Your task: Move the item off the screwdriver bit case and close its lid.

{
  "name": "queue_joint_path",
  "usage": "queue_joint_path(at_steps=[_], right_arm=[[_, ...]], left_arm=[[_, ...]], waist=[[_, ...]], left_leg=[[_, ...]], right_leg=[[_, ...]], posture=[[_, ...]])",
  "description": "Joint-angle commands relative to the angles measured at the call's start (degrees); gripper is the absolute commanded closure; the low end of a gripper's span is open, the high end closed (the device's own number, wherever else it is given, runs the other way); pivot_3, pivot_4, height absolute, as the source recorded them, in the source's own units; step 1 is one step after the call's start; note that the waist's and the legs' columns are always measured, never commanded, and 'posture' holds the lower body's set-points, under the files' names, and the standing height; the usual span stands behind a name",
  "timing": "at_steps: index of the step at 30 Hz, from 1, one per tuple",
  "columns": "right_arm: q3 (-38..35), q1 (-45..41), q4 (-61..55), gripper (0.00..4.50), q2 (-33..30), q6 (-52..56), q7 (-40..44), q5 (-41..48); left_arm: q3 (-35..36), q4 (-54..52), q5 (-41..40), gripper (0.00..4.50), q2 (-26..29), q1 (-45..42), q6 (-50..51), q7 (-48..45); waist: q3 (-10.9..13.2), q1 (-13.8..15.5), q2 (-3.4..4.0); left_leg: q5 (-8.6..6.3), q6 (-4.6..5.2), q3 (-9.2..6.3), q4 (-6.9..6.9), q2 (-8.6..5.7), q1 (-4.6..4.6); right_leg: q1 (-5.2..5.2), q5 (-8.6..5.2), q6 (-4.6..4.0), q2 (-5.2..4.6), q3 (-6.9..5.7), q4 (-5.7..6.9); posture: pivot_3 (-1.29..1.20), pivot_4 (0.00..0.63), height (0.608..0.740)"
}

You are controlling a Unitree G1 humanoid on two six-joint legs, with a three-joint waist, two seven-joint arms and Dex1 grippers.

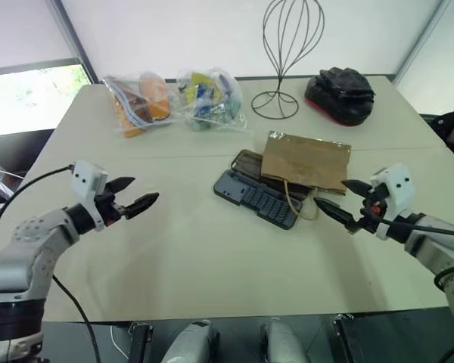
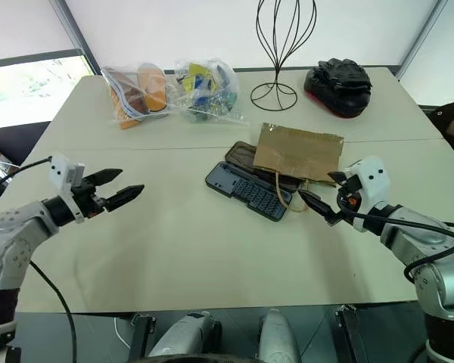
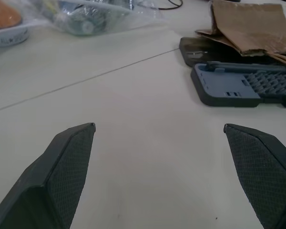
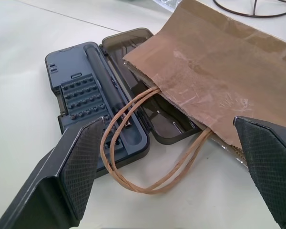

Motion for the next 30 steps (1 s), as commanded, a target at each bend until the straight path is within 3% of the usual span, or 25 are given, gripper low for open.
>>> queue_joint_path(at_steps=[1, 30], right_arm=[[-1.2, -0.4, -1.0, 0.03, 0.1, -1.6, -0.4, -0.8], [-0.7, -0.4, 2.0, 0.03, 1.5, -7.0, -1.6, -7.6]], left_arm=[[-0.7, 2.0, 1.4, 0.0, -0.1, -3.5, -2.6, -0.7], [-2.1, -1.6, -0.7, 0.0, -1.8, -4.4, 0.0, -2.7]], waist=[[0.0, -0.2, -0.01], [0.0, -0.2, -0.02]], left_leg=[[0.0, 0.0, 0.0, 0.0, 0.0, -0.01], [0.0, 0.0, 0.0, 0.03, -0.03, -0.01]], right_leg=[[0.0, 0.0, 0.0, 0.0, -0.01, -0.01], [-0.03, 0.0, 0.0, -0.02, -0.01, 0.02]], posture=[[0.0, 0.15, 0.74], [0.0, 0.15, 0.74]])
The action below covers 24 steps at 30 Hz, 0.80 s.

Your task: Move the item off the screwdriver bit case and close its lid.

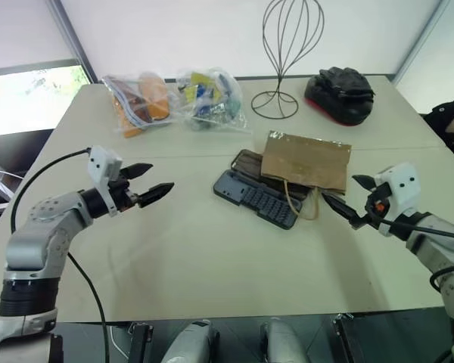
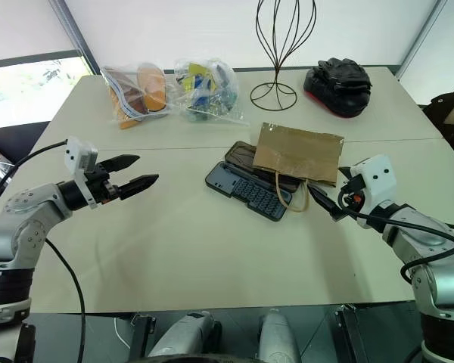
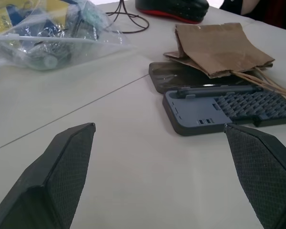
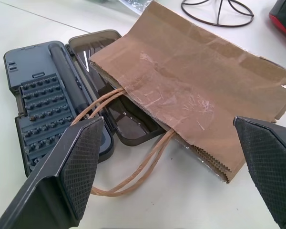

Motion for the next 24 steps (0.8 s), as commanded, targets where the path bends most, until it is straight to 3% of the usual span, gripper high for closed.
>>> queue_joint_path(at_steps=[1, 8, 15, 24], right_arm=[[-0.9, -0.5, 0.0, 0.03, -0.4, -1.9, 0.1, -1.2], [9.6, 1.8, 12.1, 0.03, -9.1, -21.6, 1.0, -22.9], [16.3, -8.1, 26.9, 0.03, -6.4, -33.2, -0.7, -30.5], [23.1, -19.3, 45.0, 0.03, -0.4, -42.4, -5.2, -38.8]], left_arm=[[0.1, -2.1, -0.6, 0.0, 0.3, -0.1, 0.2, -0.3], [-1.9, -4.2, -1.9, 0.0, 2.1, -0.3, 3.0, -4.1], [-2.7, -7.9, -5.5, 0.0, 6.4, -0.6, 7.9, -9.6], [-2.4, -11.4, -6.0, 0.0, 4.2, 1.3, 8.4, -5.3]], waist=[[0.0, 0.0, 0.0], [0.0, -0.1, 0.0], [0.0, -2.0, 0.02], [0.0, -3.1, 0.01]], left_leg=[[0.0, 0.0, 0.0, 0.0, 0.0, 0.0], [0.0, 0.0, 0.01, 0.04, -0.08, 0.01], [0.0, 0.0, 0.04, 0.02, -0.04, 0.01], [0.0, -0.01, -0.02, 0.03, -0.04, 0.04]], right_leg=[[0.0, 0.0, 0.0, 0.0, 0.0, 0.0], [-0.01, 0.0, 0.0, -0.01, -0.02, 0.05], [-0.03, 0.0, 0.0, -0.02, 0.0, 0.07], [0.0, 0.0, 0.0, 0.0, -0.03, 0.09]], posture=[[0.0, 0.15, 0.74], [0.0, 0.15, 0.74], [0.0, 0.15, 0.74], [0.0, 0.15, 0.74]])
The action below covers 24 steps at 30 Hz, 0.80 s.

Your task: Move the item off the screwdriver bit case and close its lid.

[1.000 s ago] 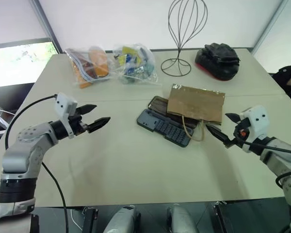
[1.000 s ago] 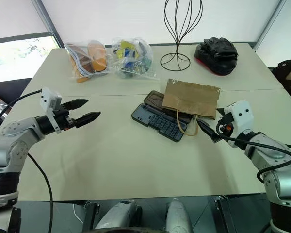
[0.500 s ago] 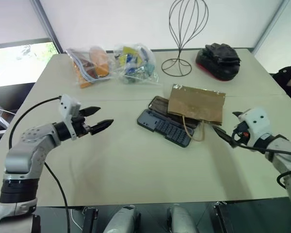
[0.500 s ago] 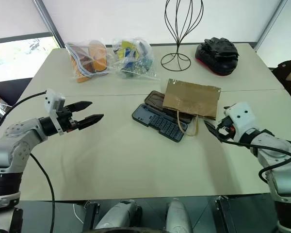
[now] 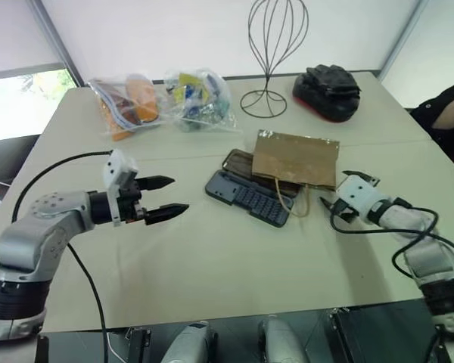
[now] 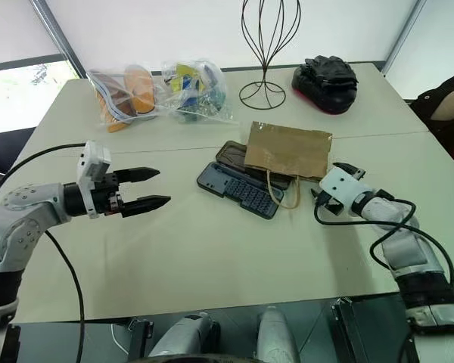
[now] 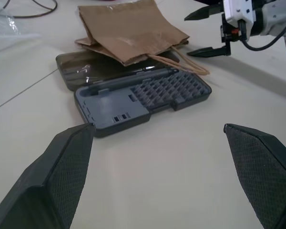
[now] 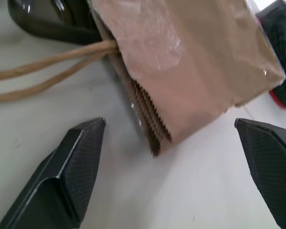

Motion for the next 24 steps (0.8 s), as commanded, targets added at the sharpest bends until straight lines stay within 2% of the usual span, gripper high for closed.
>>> queue_joint_path(at_steps=[1, 5, 7, 8, 10, 14, 15, 20, 24], right_arm=[[2.2, -3.9, 7.0, 0.03, 2.3, -3.5, -3.1, -3.5], [4.9, -9.0, 15.9, 0.03, 4.7, -8.9, -7.0, -7.7], [6.8, -11.5, 20.6, 0.56, 5.8, -11.5, -8.8, -10.1], [7.7, -12.2, 22.4, 0.9, 6.2, -12.6, -9.2, -11.0], [9.0, -12.9, 25.0, 1.87, 6.6, -14.5, -9.6, -12.3], [11.1, -12.9, 28.5, 4.13, 6.9, -17.6, -10.0, -14.2], [11.1, -12.9, 29.1, 4.47, 7.0, -17.9, -10.3, -14.3], [10.8, -13.4, 31.0, 4.47, 7.6, -18.4, -12.5, -14.7], [6.4, -13.4, 27.5, 4.47, 7.0, -17.0, -21.2, -13.9]], left_arm=[[1.2, -2.2, -0.6, 0.0, -0.8, 1.3, -0.3, 1.9], [1.3, -2.9, -0.7, 0.0, -2.0, 2.4, -0.5, 3.9], [1.4, -3.4, -0.6, 0.0, -2.6, 3.3, -0.7, 4.7], [1.4, -3.5, -0.5, 0.0, -2.7, 3.7, -0.9, 5.0], [1.7, -3.5, -0.4, 0.0, -2.7, 4.2, -1.2, 5.5], [2.2, -2.9, -0.5, 0.0, -2.9, 4.3, -1.5, 6.4], [2.1, -2.9, -0.5, 0.0, -3.0, 4.3, -1.5, 6.5], [1.4, -2.6, -0.4, 0.0, -3.3, 3.9, -1.6, 7.1], [1.3, -2.3, -0.1, 0.0, -3.4, 3.8, -1.8, 7.2]], waist=[[0.0, -0.2, -0.01], [0.0, -0.3, -0.02], [0.0, -0.3, -0.03], [0.0, -0.3, -0.03], [0.0, -0.3, -0.03], [-0.1, -0.1, -0.09], [-0.1, -0.2, -0.19], [-0.2, -0.1, -0.34], [-0.2, -0.1, -0.34]], left_leg=[[0.0, 0.0, 0.01, 0.01, 0.0, 0.01], [0.0, 0.0, 0.02, 0.01, 0.01, 0.09], [0.0, 0.0, 0.02, 0.02, 0.01, 0.11], [0.0, 0.0, 0.03, 0.02, 0.01, 0.14], [0.0, 0.0, 0.02, 0.01, 0.01, 0.19], [0.0, 0.0, 0.01, 0.03, 0.0, 0.29], [0.0, 0.0, 0.01, 0.03, 0.0, 0.35], [-0.01, -0.01, 0.01, -0.19, 0.0, 0.87], [-0.01, -0.01, 0.01, -0.17, 0.0, 0.87]], right_leg=[[0.0, 0.0, 0.0, 0.0, 0.01, 0.0], [0.06, 0.0, 0.0, 0.03, 0.01, 0.01], [0.09, 0.0, 0.0, 0.03, 0.02, 0.01], [0.11, 0.0, 0.0, 0.02, 0.02, 0.01], [0.15, 0.0, 0.0, 0.03, 0.02, 0.01], [0.28, 0.0, 0.0, 0.04, 0.02, 0.0], [0.33, 0.0, 0.0, 0.03, 0.02, 0.0], [0.74, 0.0, -0.01, 0.03, 0.03, -0.03], [0.75, 0.0, -0.01, 0.04, 0.04, -0.03]], posture=[[0.0, 0.15, 0.74], [0.0, 0.15, 0.74], [0.0, 0.15, 0.74], [0.0, 0.15, 0.74], [0.0, 0.15, 0.74], [0.0, 0.15, 0.74], [0.0, 0.15, 0.74], [0.0, 0.15, 0.74], [0.0, 0.15, 0.74]])
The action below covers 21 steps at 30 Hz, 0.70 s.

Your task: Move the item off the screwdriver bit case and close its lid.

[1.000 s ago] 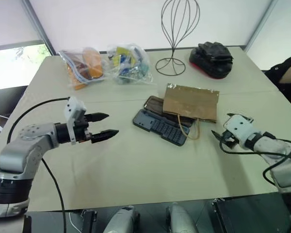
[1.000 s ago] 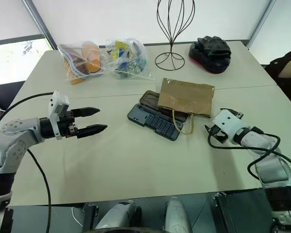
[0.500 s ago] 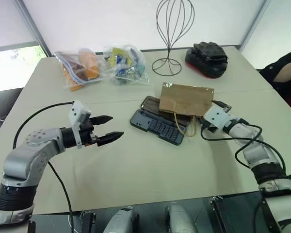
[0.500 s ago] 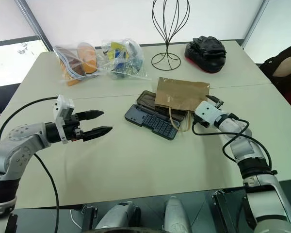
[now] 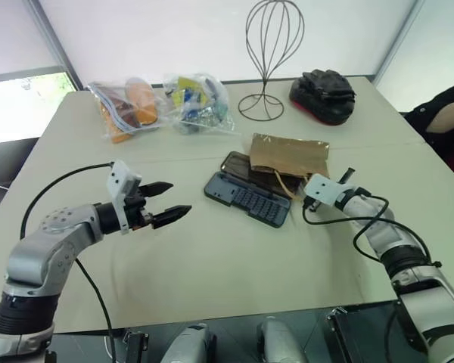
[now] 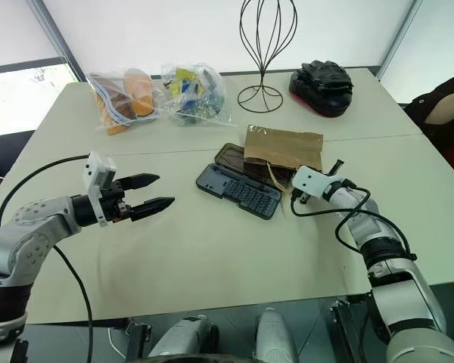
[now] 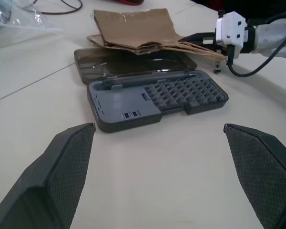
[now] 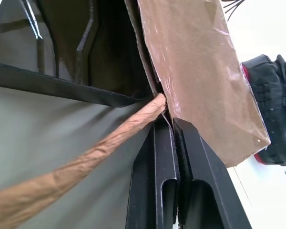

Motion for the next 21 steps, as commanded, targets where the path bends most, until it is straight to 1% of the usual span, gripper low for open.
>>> queue_joint_path(at_steps=[1, 5, 9, 12, 15, 18, 21], right_arm=[[-4.0, 1.3, -2.2, 4.47, -0.6, 2.8, -10.0, -1.2], [-10.1, 5.5, -11.7, 4.47, -3.4, 9.6, -21.3, -3.7], [-16.1, 11.7, -21.1, 4.47, -6.3, 17.2, -25.4, -5.2], [-19.0, 15.9, -24.5, 4.47, -8.8, 22.4, -25.7, -6.2], [-20.5, 18.5, -24.8, 4.47, -10.5, 25.3, -25.1, -6.4], [-20.4, 20.0, -21.4, 4.47, -12.3, 25.8, -23.8, -6.1], [-18.8, 18.9, -17.3, 4.47, -12.1, 24.0, -21.7, -4.9]], left_arm=[[0.9, -0.9, 0.0, 0.0, 0.1, -0.8, -1.3, 0.1], [-0.3, -1.2, 0.1, 0.0, 0.2, -1.6, -1.6, -1.1], [-2.0, -0.3, 0.7, 0.0, -0.3, -3.4, -2.4, -2.4], [-4.0, 0.3, 1.4, 0.0, -0.7, -5.0, -3.0, -3.8], [-5.9, 0.3, 2.1, 0.0, -0.7, -6.0, -3.6, -5.0], [-7.5, 1.5, 3.1, 0.0, -1.2, -7.3, -4.5, -5.9], [-8.5, 3.1, 3.9, 0.0, -2.0, -8.3, -5.2, -6.4]], waist=[[0.0, 0.2, 0.07], [0.1, 0.6, 0.22], [0.1, 0.4, 0.23], [0.1, 0.3, 0.24], [0.1, 0.1, 0.24], [0.2, 0.1, 0.27], [0.2, 0.1, 0.27]], left_leg=[[0.0, 0.0, 0.0, 0.0, 0.0, -0.01], [0.0, 0.0, 0.01, -0.01, -0.09, -0.22], [0.0, 0.0, -0.01, -0.03, -0.1, -0.47], [0.0, 0.0, 0.04, -0.05, -0.09, -0.47], [0.0, 0.0, 0.14, -0.03, -0.06, -0.47], [0.0, 0.0, 0.19, -0.04, -0.06, -0.46], [0.0, 0.01, 0.22, -0.03, -0.06, -0.46]], right_leg=[[-0.01, 0.0, 0.0, 0.0, 0.01, 0.0], [-0.28, 0.0, 0.0, 0.0, 0.02, 0.08], [-0.53, 0.0, 0.0, -0.02, 0.01, 0.09], [-0.52, 0.0, 0.0, -0.02, 0.02, 0.05], [-0.52, 0.0, 0.0, -0.05, 0.09, 0.04], [-0.52, 0.0, 0.0, -0.05, 0.11, 0.04], [-0.52, 0.0, 0.0, -0.04, 0.12, 0.03]], posture=[[0.0, 0.15, 0.74], [0.0, 0.15, 0.74], [0.0, 0.15, 0.74], [0.0, 0.15, 0.74], [0.0, 0.15, 0.74], [0.0, 0.15, 0.74], [0.0, 0.15, 0.74]])
